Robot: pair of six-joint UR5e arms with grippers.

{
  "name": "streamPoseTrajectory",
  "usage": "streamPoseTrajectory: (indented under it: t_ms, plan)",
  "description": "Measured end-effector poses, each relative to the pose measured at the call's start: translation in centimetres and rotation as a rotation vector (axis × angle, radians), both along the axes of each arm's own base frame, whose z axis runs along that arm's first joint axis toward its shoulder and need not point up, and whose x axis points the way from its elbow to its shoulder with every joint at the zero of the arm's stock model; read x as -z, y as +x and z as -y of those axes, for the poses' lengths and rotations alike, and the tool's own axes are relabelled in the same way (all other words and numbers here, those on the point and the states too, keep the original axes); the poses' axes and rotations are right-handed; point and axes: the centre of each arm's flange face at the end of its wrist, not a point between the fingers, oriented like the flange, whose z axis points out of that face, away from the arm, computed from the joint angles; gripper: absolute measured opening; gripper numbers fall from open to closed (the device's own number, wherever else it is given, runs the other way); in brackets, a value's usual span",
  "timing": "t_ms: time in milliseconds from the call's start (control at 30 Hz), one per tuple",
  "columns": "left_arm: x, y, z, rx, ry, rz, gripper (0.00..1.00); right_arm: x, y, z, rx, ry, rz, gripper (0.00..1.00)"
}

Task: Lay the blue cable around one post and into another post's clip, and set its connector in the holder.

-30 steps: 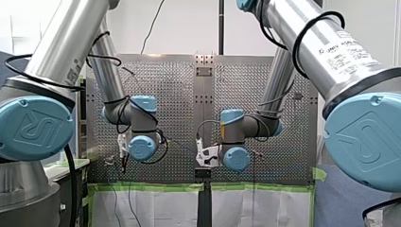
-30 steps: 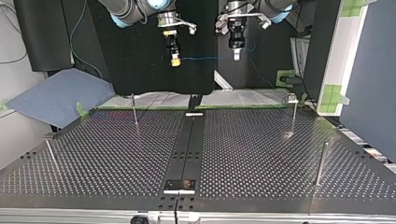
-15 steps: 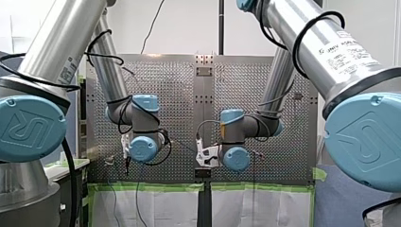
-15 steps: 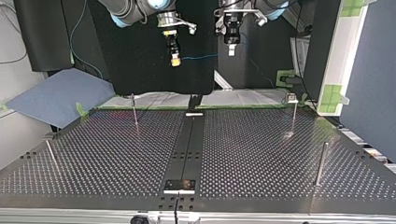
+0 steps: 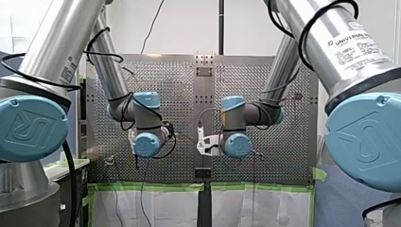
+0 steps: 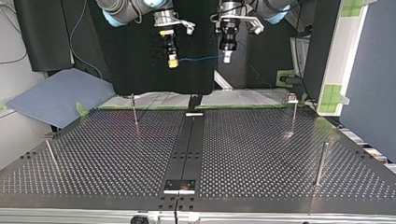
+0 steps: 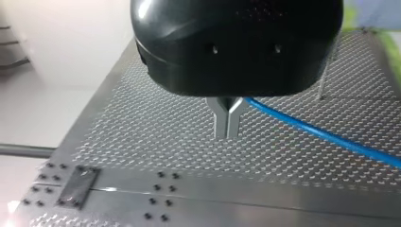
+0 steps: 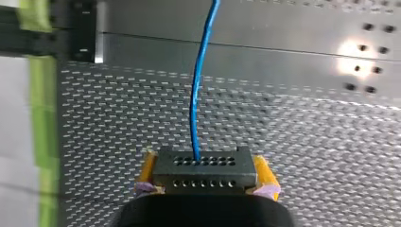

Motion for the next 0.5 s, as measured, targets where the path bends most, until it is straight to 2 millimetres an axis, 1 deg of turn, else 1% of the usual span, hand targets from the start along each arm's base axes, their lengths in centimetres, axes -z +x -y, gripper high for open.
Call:
streamPoseTrajectory:
  t_ms: [233, 500]
  plan:
    - [-2.2, 1.8, -1.2, -0.011, -0.041, 0.009, 0.0, -4.7, 1.1, 2.2, 0.015, -0.04, 0.048, 0.0]
    - [-4.9, 3.9, -2.4, -0.01, -0.055, 0.03, 0.0, -10.8, 1.9, 4.6, 0.031, -0.098, 0.092, 0.0]
